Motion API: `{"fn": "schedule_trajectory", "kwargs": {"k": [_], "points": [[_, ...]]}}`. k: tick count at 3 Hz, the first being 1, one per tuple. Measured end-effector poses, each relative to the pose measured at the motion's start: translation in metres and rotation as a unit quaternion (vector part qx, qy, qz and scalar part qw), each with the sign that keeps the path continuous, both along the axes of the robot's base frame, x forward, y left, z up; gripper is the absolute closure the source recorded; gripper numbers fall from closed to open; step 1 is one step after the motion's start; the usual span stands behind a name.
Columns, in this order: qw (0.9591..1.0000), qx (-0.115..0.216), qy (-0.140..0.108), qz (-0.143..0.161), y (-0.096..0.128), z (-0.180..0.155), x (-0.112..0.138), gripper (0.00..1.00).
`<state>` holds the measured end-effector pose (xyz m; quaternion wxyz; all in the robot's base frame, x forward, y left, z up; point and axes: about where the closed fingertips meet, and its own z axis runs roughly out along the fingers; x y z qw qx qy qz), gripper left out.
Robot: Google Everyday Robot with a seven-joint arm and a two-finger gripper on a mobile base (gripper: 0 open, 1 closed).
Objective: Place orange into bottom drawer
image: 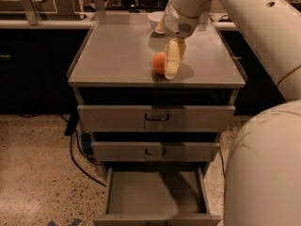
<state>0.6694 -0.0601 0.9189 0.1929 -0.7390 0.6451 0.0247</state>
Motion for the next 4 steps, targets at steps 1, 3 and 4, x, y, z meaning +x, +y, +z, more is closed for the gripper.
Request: {"fn": "schedule_trajectory", "kwargs": {"k": [1, 3, 4], "points": [[1.0000, 0.005, 0.002, -0.002, 0.002, -0.009, 0.007, 0.00], [0.9997, 0.010, 0.024, 0.002, 0.009, -0.041, 0.026, 0.00], [0.9990, -0.026, 0.025, -0.027, -0.011, -0.058, 0.043, 0.00]]}}
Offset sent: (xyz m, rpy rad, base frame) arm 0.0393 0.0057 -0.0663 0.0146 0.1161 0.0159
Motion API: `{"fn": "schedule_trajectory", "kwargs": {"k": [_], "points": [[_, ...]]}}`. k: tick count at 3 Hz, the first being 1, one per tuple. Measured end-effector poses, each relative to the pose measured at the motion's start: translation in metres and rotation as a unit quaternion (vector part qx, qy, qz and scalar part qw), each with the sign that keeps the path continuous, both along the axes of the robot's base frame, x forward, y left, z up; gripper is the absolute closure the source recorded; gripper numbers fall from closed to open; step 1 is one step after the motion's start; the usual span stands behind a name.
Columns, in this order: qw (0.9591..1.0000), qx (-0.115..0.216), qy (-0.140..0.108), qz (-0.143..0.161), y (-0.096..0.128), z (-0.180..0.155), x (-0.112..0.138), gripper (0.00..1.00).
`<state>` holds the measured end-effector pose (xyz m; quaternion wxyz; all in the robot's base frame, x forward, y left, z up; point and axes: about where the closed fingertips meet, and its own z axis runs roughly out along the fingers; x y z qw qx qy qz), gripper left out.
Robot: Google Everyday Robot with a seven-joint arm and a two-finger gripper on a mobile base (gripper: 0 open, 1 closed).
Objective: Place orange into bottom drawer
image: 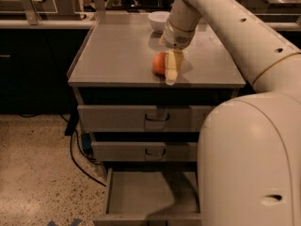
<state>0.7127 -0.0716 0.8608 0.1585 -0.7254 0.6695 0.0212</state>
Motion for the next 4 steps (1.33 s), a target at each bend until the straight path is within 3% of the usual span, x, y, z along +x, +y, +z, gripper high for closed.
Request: {"fn": "schedule_trajectory", "kwargs": {"k": [1, 2, 3, 4], "points": [[0.9974, -0.038, -0.008, -0.060, -0.045, -0.009, 0.026, 0.00], [0.9975, -0.037, -0.009, -0.060, -0.044, -0.010, 0.027, 0.00], [0.9993, -0.021, -0.017, -0.023, -0.016, -0.010, 0.034, 0.00], [0.9993, -0.021, -0.017, -0.023, -0.016, -0.010, 0.034, 0.00]]}}
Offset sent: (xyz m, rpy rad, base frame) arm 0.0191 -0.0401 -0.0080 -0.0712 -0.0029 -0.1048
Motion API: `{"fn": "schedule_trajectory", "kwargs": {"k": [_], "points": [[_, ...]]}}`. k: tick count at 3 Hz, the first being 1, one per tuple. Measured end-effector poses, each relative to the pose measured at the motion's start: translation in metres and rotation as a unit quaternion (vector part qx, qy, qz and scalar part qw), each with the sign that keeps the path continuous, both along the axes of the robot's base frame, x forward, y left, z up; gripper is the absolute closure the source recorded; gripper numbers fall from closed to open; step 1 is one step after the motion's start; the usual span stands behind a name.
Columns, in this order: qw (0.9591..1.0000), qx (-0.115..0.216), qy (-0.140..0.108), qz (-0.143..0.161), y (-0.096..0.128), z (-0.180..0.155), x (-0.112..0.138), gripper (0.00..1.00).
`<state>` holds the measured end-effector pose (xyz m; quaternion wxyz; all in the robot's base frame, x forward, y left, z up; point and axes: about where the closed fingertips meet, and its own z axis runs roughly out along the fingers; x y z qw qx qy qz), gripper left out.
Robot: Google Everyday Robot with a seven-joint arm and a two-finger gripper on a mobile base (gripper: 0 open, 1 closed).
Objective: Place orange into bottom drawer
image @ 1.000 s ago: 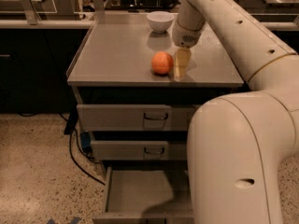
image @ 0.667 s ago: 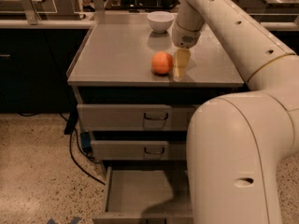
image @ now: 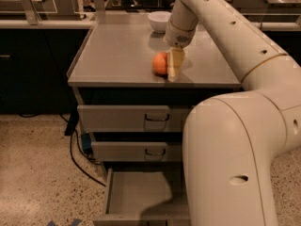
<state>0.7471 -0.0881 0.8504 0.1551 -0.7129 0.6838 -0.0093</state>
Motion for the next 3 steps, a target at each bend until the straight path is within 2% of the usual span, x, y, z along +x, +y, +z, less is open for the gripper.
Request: {"fn": "schedule_trajectory", "kwargs": {"k": [1, 2, 3], "points": [[0.9999, 0.008, -0.003, 0.009, 0.0077, -0.0036, 0.0029, 0.00], [0.9999, 0.010, -0.003, 0.010, 0.0091, -0.0043, 0.0034, 0.14], [0.9999, 0.010, -0.003, 0.010, 0.0091, -0.0043, 0.0034, 0.46]]}}
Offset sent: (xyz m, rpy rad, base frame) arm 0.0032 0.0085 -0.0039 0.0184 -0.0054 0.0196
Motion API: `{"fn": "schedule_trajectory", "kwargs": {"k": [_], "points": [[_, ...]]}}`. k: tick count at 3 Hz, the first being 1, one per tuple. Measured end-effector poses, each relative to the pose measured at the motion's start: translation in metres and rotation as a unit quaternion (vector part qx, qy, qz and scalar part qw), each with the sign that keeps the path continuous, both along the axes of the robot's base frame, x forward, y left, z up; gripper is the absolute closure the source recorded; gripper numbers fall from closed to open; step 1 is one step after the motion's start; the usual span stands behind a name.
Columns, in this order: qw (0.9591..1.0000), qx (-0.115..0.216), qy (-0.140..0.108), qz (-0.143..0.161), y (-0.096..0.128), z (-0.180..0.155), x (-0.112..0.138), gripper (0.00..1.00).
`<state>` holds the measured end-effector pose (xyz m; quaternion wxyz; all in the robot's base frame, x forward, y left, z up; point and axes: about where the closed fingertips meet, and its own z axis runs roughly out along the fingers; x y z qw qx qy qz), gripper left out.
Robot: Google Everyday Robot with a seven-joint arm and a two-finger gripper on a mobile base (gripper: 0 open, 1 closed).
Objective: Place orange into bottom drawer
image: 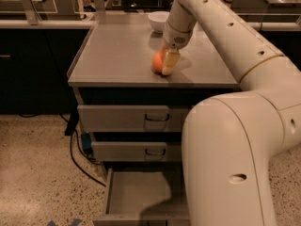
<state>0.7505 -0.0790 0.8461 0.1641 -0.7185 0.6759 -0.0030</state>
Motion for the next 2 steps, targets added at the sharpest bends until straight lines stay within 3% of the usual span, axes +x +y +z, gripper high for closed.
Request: {"fn": "schedule_trajectory", "kwargs": {"k": [2], "points": [[1.0000, 0.000, 0.000, 0.000, 0.0001, 0.0001, 0.0000, 0.92]]}}
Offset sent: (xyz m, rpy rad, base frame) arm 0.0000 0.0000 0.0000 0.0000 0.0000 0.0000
